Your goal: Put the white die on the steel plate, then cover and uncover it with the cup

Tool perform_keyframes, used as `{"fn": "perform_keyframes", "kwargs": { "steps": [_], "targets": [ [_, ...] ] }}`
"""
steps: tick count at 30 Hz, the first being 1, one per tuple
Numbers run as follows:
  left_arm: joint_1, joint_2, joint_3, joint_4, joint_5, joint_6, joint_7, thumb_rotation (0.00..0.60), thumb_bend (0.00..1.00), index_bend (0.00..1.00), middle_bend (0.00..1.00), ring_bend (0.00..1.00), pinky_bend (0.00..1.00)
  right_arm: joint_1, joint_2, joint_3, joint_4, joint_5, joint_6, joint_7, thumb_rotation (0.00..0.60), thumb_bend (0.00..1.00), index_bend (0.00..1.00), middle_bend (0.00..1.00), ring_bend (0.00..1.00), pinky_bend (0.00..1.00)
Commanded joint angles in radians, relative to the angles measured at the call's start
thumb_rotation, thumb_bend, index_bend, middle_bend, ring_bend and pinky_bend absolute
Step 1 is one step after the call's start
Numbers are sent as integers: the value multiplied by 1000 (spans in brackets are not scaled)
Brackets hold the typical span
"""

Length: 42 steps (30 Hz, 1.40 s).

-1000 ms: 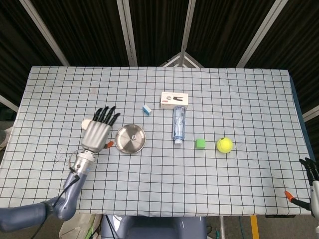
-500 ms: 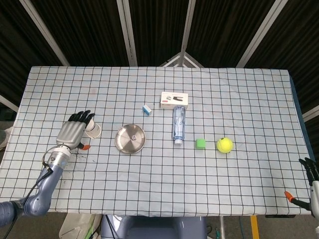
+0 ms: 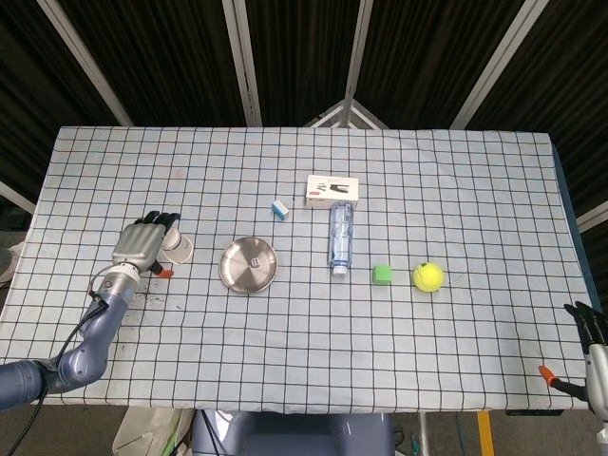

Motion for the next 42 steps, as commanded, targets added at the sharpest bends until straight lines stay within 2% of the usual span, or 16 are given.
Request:
{"fn": "perform_keyframes", "kwargs": {
  "steps": [1,6,12,21,34,42],
  "targets": [
    [-12,-9,8,20,-15,3,5,600,236,156,163,93,201,2,-3,0,1,5,-5,-6,600,42,159,125,115,15],
    [-20,-28,26,65,-7,18,6,600,247,179,177,102,207,5,-6,-1,2,12,-14,-15,600,42,159,125,115,15],
    [-15,-38,26,85,24,25,-33,600,349,250,253,163,267,9,-10,-1,3,18,-23,-26,600,42,159,125,115,15],
    [-11,-39,40,104,58,39,-49,600,367,303,290,186,270,11,-11,-2,1,23,-29,-31,600,42,160,125,115,15],
    [-20,-69,47,134,67,55,-46,600,378,309,293,194,282,11,-9,-3,-2,25,-30,-29,600,41,160,125,115,16],
    [-12,-87,39,148,133,66,-98,600,401,284,262,194,291,11,-6,-4,-5,29,-33,-30,600,41,159,125,115,15]
  ]
}}
